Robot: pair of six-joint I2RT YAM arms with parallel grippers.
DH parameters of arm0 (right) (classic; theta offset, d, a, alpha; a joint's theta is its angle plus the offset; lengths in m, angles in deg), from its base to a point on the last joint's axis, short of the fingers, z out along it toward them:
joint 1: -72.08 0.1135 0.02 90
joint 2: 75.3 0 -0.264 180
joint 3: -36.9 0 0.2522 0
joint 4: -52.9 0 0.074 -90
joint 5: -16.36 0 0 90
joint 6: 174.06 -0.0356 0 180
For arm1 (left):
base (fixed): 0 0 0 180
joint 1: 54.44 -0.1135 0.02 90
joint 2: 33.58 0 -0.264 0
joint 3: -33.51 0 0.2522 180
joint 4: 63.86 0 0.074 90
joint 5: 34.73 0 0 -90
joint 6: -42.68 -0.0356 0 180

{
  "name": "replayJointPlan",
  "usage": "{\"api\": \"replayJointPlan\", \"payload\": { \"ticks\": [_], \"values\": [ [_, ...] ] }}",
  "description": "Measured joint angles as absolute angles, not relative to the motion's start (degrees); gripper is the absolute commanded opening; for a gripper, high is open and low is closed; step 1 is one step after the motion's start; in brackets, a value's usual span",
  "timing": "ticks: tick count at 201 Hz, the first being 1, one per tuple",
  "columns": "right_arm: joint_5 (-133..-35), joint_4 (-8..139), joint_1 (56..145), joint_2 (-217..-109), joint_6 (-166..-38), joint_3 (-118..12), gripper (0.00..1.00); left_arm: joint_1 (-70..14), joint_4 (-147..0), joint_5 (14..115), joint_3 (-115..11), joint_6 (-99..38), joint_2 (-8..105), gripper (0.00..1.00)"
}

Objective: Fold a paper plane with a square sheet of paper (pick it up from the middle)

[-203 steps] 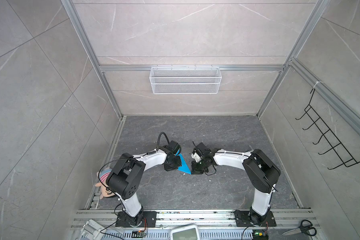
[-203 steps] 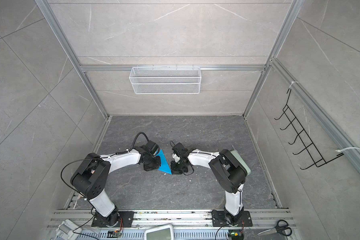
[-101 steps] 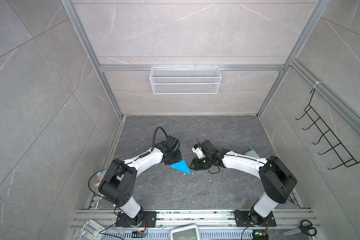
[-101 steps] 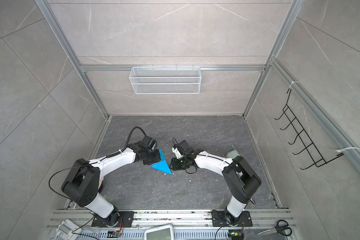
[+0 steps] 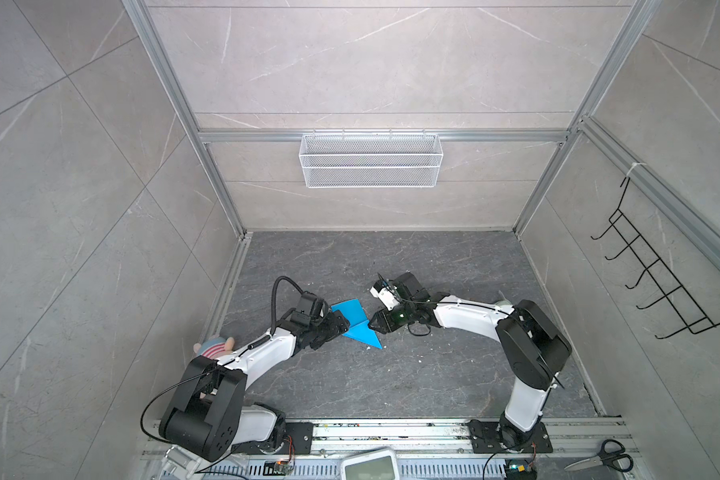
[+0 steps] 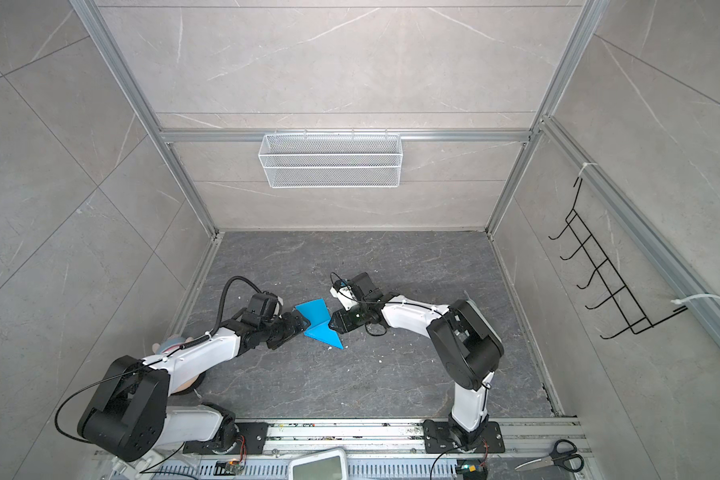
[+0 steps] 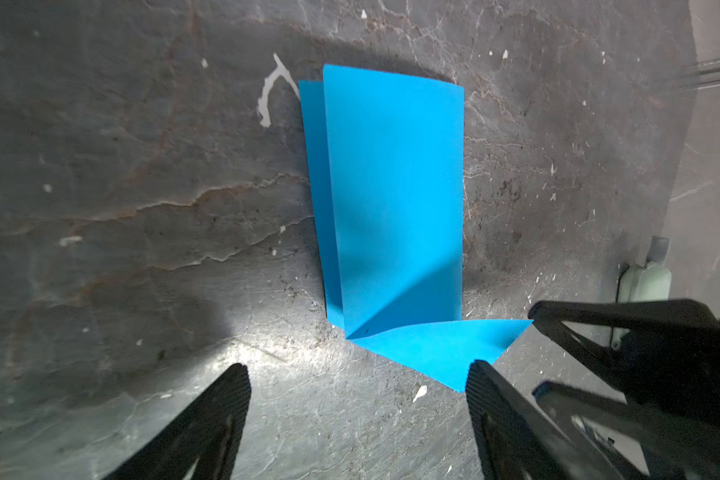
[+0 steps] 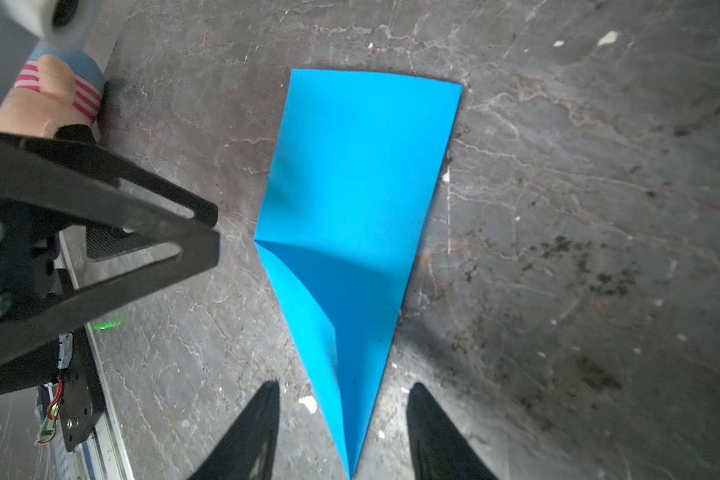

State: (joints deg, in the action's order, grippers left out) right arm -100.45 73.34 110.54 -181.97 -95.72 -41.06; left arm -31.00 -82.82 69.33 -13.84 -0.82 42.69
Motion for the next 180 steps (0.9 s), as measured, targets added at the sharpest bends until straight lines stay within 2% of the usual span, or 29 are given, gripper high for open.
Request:
{"api": "replayJointPlan", "payload": {
  "ticks": [60, 90, 106, 143, 180],
  "values": [
    [-110.0, 71.9, 109.0, -187.6, -91.5, -44.1, 0.33, -32.0, -75.4, 73.9, -11.2, -0.8, 42.5, 0.96],
    [-112.7, 71.5, 108.7, -189.1, -89.9, -45.3, 0.09, -32.3, -73.9, 75.1, -11.1, -0.7, 43.1, 0.96],
    [-113.5, 70.8, 108.3, -189.7, -90.5, -45.5, 0.02, -32.3, -73.1, 75.6, -11.1, -0.7, 43.7, 0.95],
    [-115.5, 68.3, 106.4, -190.5, -92.3, -45.3, 0.01, -32.3, -70.9, 77.9, -11.1, -0.6, 46.0, 0.91],
    [-116.8, 65.5, 105.1, -191.3, -95.0, -44.6, 0.01, -32.3, -68.5, 80.0, -11.1, -0.4, 49.2, 0.80]
  ]
}}
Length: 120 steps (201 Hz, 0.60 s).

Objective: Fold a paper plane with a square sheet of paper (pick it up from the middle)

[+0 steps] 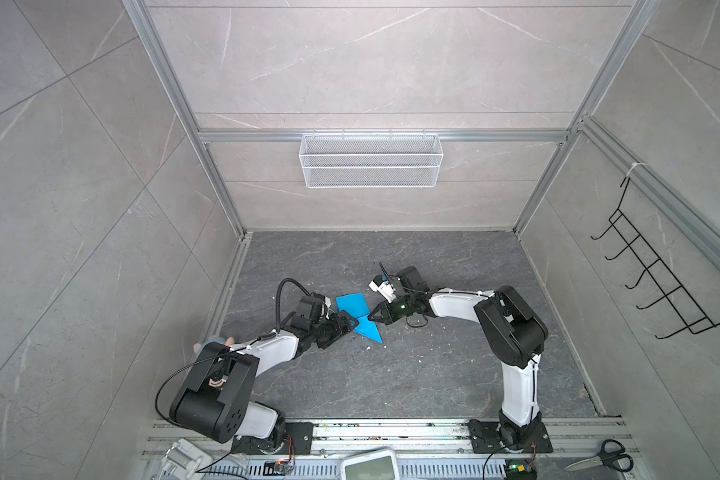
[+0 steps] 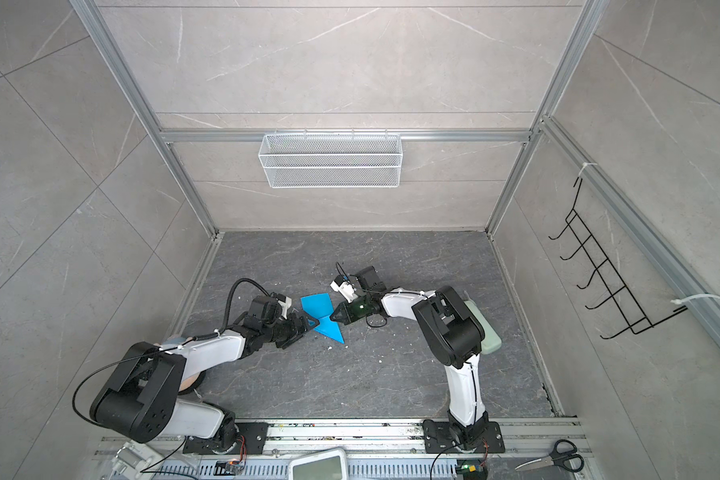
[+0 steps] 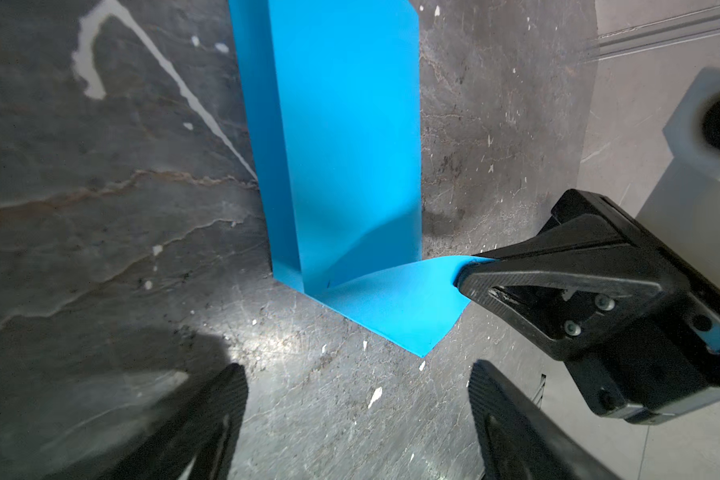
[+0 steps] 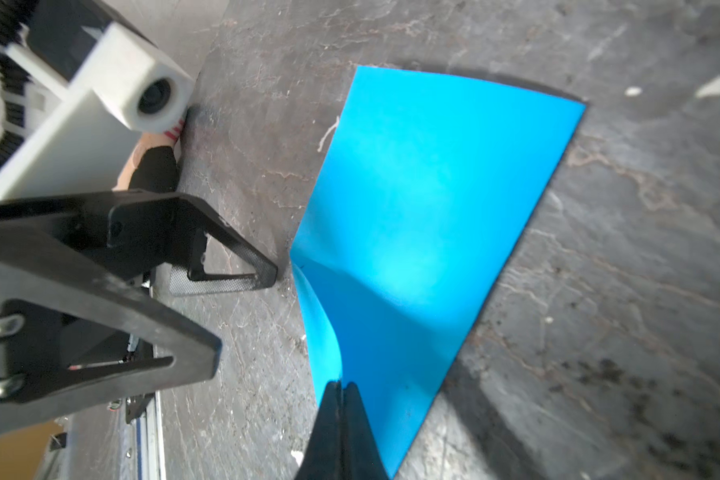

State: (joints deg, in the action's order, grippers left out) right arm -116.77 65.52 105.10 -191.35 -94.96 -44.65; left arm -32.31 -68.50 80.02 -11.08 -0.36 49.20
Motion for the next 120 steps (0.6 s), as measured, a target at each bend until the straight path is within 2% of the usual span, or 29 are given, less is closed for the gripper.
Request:
{"api": "replayJointPlan", "payload": {
  "ticks": [25, 69, 120],
  "values": [
    [-117.2, 64.7, 104.9, -191.6, -96.2, -44.3, 0.01, -32.3, -66.7, 81.2, -11.1, -0.2, 51.0, 0.72],
    [-117.8, 63.7, 104.4, -192.0, -97.2, -44.2, 0.02, -32.3, -63.4, 82.3, -12.1, 0.0, 54.3, 0.69],
    [-118.1, 63.6, 104.2, -192.0, -97.8, -44.2, 0.08, -32.5, -59.6, 83.2, -13.9, 1.1, 58.3, 0.61]
  ]
}}
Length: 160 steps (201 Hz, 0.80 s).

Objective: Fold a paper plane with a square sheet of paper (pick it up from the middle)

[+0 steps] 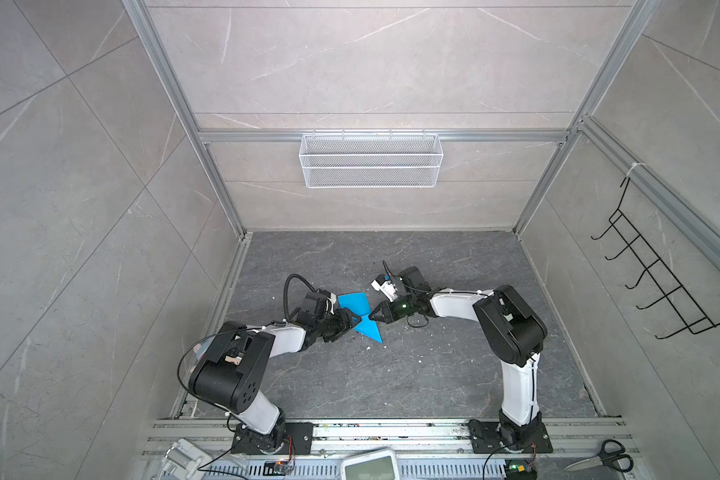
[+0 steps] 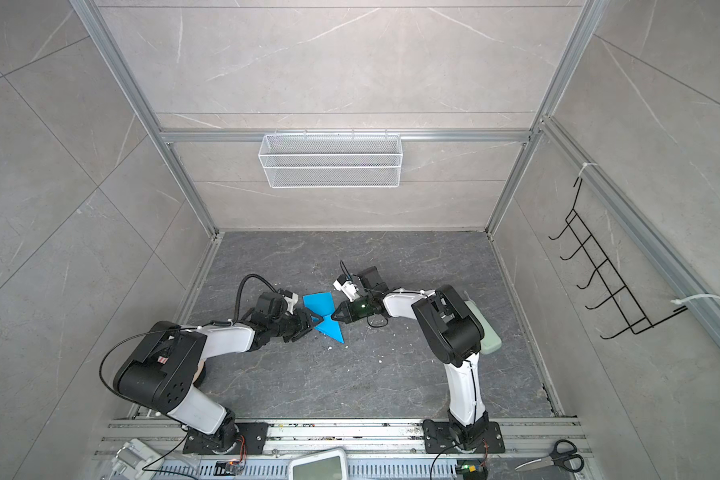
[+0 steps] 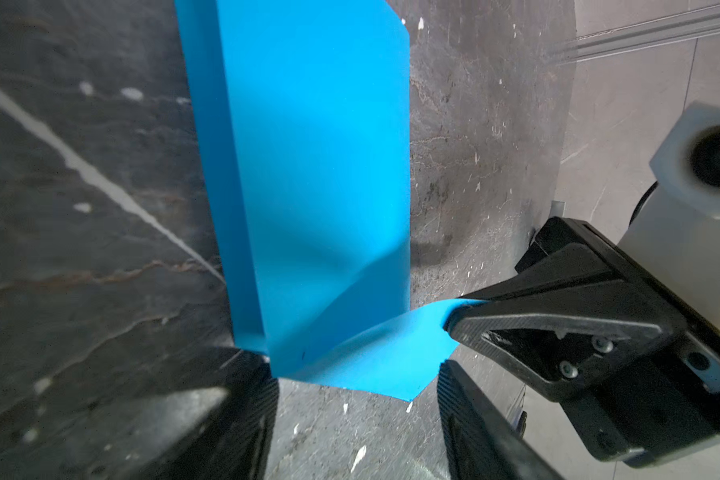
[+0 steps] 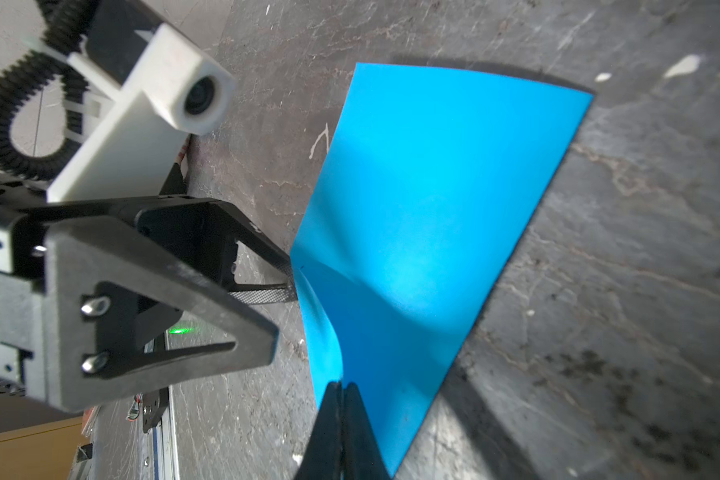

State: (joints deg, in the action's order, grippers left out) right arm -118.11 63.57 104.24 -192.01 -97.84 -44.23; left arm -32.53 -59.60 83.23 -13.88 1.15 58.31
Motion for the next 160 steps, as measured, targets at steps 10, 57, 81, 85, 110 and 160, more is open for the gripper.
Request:
{"api": "replayJointPlan", "payload": {
  "ticks": [10, 57, 81, 85, 110, 160],
  "values": [
    [-118.1, 63.6, 104.2, -192.0, -97.8, -44.2, 0.09, -32.7, -58.9, 83.8, -14.0, 1.4, 58.8, 0.61],
    [-118.1, 63.6, 104.1, -192.3, -97.8, -44.2, 0.09, -33.0, -55.1, 85.6, -14.0, 1.8, 60.3, 0.59],
    [-118.1, 63.7, 104.1, -192.6, -97.8, -44.3, 0.10, -33.0, -52.7, 87.2, -14.0, 1.5, 60.7, 0.59],
    [-118.1, 63.7, 104.0, -192.7, -97.8, -44.2, 0.10, -33.0, -52.3, 87.4, -14.0, 1.4, 60.7, 0.59],
    [-118.0, 64.0, 103.9, -193.3, -97.8, -44.3, 0.11, -33.0, -50.3, 88.4, -14.0, 0.4, 60.9, 0.58],
    [-118.0, 64.4, 103.8, -193.5, -97.8, -44.3, 0.09, -33.0, -46.1, 90.3, -14.1, 0.1, 64.3, 0.44]
  ]
}}
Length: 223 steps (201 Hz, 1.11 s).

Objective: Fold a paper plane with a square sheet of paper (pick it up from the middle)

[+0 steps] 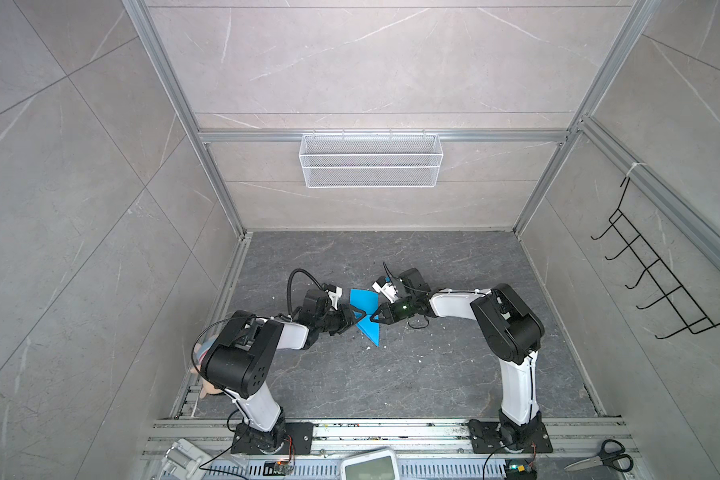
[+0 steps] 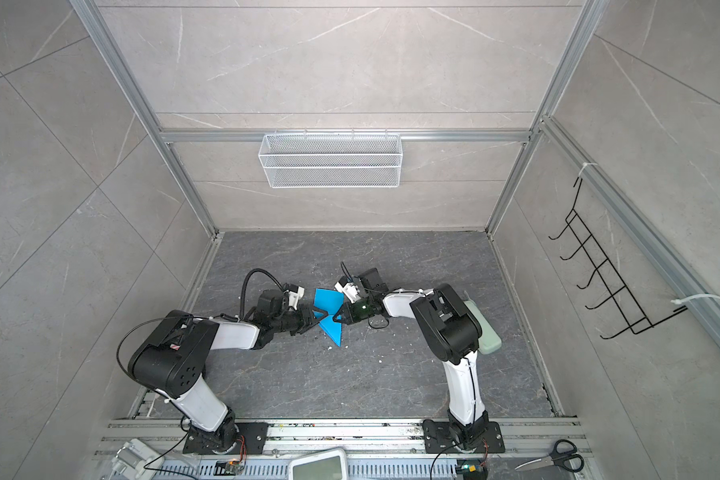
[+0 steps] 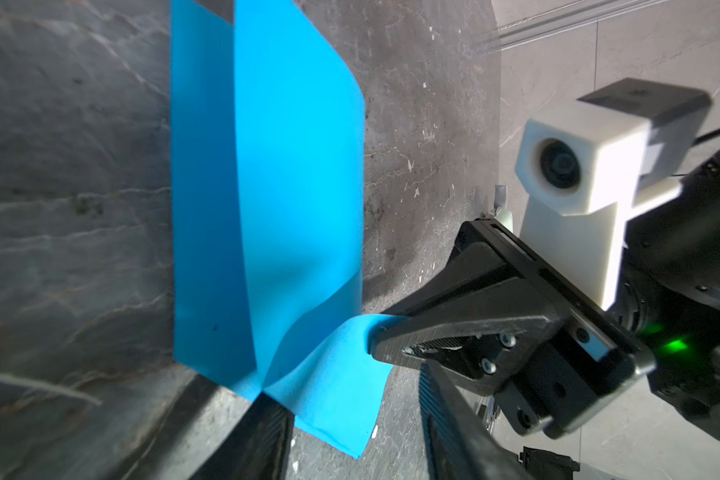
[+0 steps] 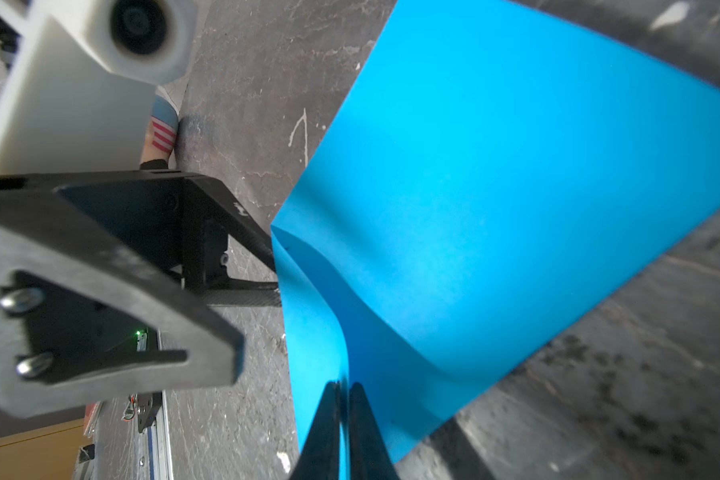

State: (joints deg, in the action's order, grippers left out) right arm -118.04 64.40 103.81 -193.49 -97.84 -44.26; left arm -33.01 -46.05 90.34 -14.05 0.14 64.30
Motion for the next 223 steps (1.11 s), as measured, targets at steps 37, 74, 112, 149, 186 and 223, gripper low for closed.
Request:
{"api": "replayJointPlan", "payload": {
  "ticks": [37, 74, 112, 149, 186, 223],
  "values": [
    [-118.0, 65.8, 103.8, -194.7, -97.8, -45.0, 0.09, -33.0, -44.5, 90.9, -14.2, 0.0, 66.2, 0.35],
    [-117.6, 66.9, 103.8, -195.3, -97.8, -45.4, 0.11, -33.0, -43.8, 91.5, -14.5, -0.1, 66.6, 0.25],
    [-116.4, 66.9, 103.8, -195.2, -98.1, -45.5, 0.19, -33.0, -44.2, 91.3, -15.8, -0.2, 67.6, 0.10],
    [-111.4, 66.2, 103.8, -190.7, -99.3, -42.1, 0.41, -33.0, -46.5, 89.8, -17.1, -0.4, 67.6, 0.03],
    [-101.6, 63.4, 103.8, -178.3, -100.8, -32.8, 0.52, -32.9, -51.9, 85.3, -17.5, 0.3, 65.3, 0.03],
    [-89.4, 58.6, 107.8, -169.3, -99.9, -26.2, 0.54, -30.5, -57.5, 77.7, -18.0, 3.2, 59.3, 0.02]
  ]
}}
